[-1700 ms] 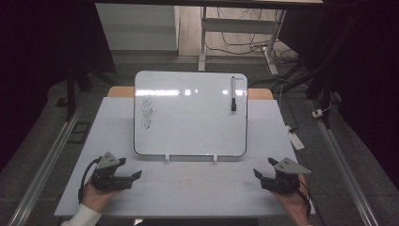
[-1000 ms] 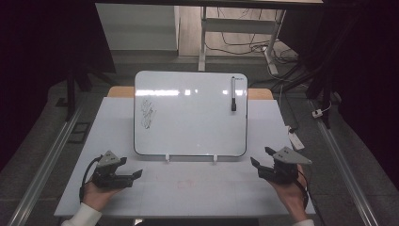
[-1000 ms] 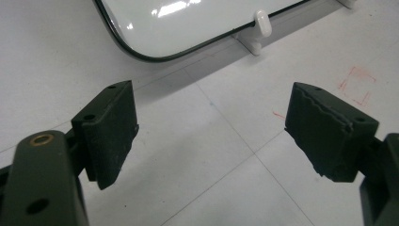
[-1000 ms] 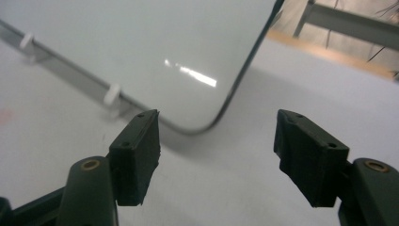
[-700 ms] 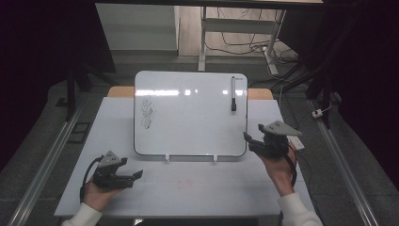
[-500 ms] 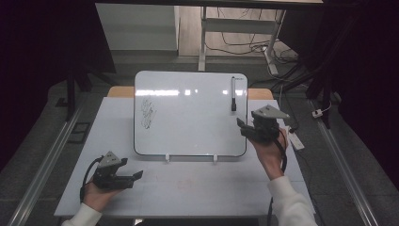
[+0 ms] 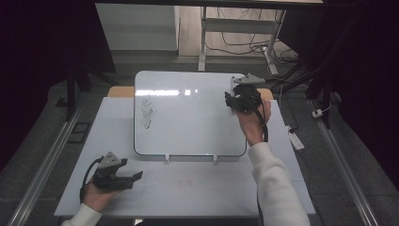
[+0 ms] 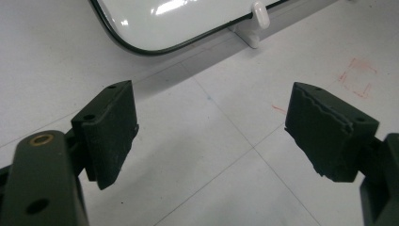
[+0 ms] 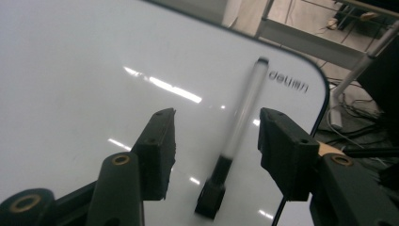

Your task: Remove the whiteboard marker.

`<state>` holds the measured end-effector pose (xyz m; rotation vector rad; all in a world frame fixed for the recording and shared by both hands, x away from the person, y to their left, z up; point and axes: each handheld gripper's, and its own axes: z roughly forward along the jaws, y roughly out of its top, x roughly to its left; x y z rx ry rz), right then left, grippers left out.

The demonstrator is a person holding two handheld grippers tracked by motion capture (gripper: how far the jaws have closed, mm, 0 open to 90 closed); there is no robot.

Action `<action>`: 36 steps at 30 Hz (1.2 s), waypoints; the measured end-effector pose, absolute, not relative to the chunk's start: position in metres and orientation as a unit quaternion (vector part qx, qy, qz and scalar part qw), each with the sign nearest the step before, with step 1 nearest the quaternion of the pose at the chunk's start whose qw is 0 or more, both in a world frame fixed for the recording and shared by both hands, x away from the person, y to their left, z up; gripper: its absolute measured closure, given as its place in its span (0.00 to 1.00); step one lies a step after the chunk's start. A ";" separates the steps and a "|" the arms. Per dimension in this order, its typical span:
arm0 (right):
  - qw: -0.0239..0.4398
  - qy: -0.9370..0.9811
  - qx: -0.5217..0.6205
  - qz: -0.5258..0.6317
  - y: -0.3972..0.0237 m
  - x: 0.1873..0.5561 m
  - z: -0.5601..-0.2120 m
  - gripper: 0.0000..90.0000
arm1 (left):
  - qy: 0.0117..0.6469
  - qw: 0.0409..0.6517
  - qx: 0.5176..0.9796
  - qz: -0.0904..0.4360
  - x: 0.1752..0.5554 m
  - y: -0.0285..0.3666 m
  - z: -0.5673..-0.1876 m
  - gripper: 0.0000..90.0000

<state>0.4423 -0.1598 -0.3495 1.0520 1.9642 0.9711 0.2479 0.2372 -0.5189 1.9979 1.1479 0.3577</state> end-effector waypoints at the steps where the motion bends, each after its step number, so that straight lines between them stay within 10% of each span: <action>1: 0.351 0.756 0.409 0.370 -0.158 0.446 -0.348 0.53 | 0.452 0.394 0.788 0.141 0.248 0.237 -0.519 0.21; 36: 0.359 0.722 0.479 0.347 -0.137 0.495 -0.356 0.89 | 0.455 0.389 0.786 0.152 0.246 0.243 -0.522 0.20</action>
